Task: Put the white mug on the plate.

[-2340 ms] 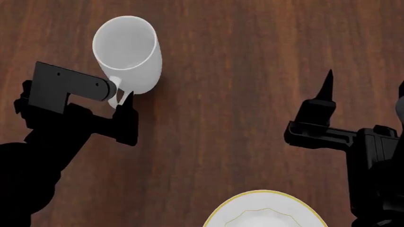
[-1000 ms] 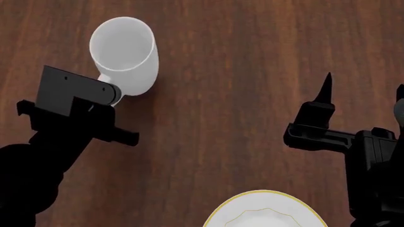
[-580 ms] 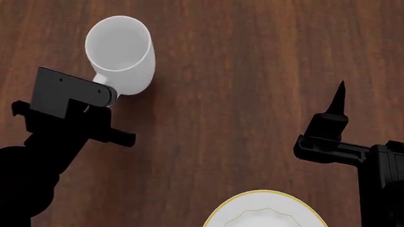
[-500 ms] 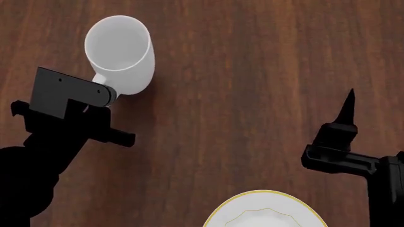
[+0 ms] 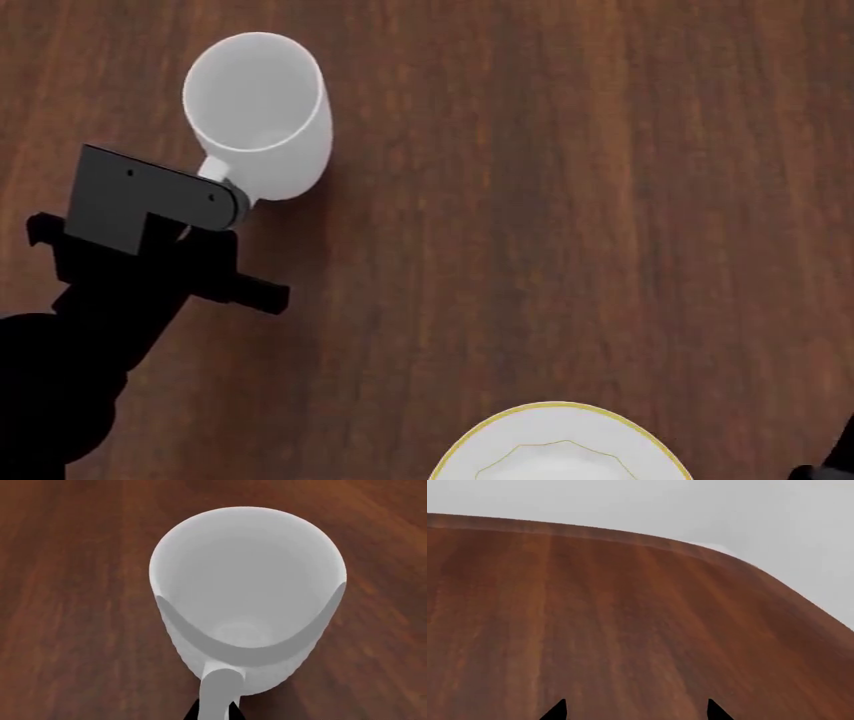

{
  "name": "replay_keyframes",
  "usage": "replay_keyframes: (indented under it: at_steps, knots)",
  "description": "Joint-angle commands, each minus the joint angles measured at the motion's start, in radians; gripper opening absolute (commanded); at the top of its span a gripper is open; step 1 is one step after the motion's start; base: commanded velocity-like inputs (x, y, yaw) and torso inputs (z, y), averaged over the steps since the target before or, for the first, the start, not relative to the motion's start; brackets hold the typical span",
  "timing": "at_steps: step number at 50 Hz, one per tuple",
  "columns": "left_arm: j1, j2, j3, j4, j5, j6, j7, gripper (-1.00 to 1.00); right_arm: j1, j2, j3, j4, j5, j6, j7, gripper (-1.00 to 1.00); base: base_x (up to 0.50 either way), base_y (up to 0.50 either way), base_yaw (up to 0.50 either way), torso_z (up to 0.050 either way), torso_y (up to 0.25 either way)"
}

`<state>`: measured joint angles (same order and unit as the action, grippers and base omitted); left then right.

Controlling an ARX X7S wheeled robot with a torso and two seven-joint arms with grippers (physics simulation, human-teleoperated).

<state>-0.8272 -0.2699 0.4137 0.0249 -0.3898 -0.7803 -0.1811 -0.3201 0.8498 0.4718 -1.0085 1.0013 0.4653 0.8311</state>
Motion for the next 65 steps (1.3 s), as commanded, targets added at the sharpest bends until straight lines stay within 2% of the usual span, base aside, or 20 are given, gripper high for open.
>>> replay_keyframes:
  at_steps: [1, 8, 12, 17, 27, 45, 50, 55, 58, 65]
  knots:
    - [-0.004, 0.002, 0.005, 0.01, -0.003, 0.002, -0.009, -1.0, -0.464, 0.095, 0.065, -0.038, -0.111, -0.329, 0.074, 1.0, 0.0, 0.0, 0.0, 0.0, 0.0]
    - [-0.002, 0.004, 0.009, 0.017, -0.006, -0.002, -0.012, -1.0, -0.465, 0.022, 0.037, -0.039, -0.167, -0.273, 0.003, 1.0, 0.0, 0.0, 0.0, 0.0, 0.0]
    - [0.001, 0.003, 0.013, 0.016, -0.003, 0.003, -0.014, -1.0, -0.465, 0.08, 0.036, -0.039, -0.125, -0.261, 0.026, 1.0, 0.0, 0.0, 0.0, 0.0, 0.0]
    - [-0.003, 0.005, 0.014, 0.024, -0.007, -0.006, -0.018, -1.0, -0.465, 0.087, 0.095, -0.039, -0.066, -0.22, 0.001, 1.0, 0.0, 0.0, 0.0, 0.0, 0.0]
    - [-0.002, 0.004, 0.021, 0.044, -0.01, -0.019, -0.028, -1.0, -0.465, 0.129, 0.109, -0.039, -0.027, -0.169, 0.002, 1.0, 0.0, 0.0, 0.0, 0.0, 0.0]
    - [-0.011, 0.014, 0.034, 0.048, -0.014, -0.025, -0.036, -1.0, -0.465, 0.164, 0.098, -0.039, 0.046, -0.118, -0.017, 1.0, 0.0, 0.0, 0.0, 0.0, 0.001]
    - [-0.01, 0.016, 0.041, 0.055, -0.016, -0.03, -0.039, -1.0, -0.465, 0.206, 0.085, -0.039, 0.072, -0.131, 0.012, 1.0, 0.0, 0.0, 0.0, 0.0, 0.0]
    - [-0.014, 0.016, 0.043, 0.059, -0.018, -0.036, -0.042, -1.0, -0.465, 0.178, 0.138, -0.039, 0.113, -0.099, -0.027, 1.0, 0.0, 0.0, 0.0, 0.0, 0.0]
    - [-0.014, 0.018, 0.046, 0.062, -0.018, -0.039, -0.044, -1.0, -0.465, 0.2, 0.118, -0.039, 0.11, -0.107, -0.008, 1.0, 0.0, 0.0, 0.0, 0.0, 0.0]
    - [-0.015, 0.02, 0.053, 0.084, -0.024, -0.053, -0.049, -1.0, -0.465, 0.166, 0.114, -0.039, 0.087, -0.09, -0.041, 1.0, 0.0, 0.0, 0.0, 0.0, 0.0]
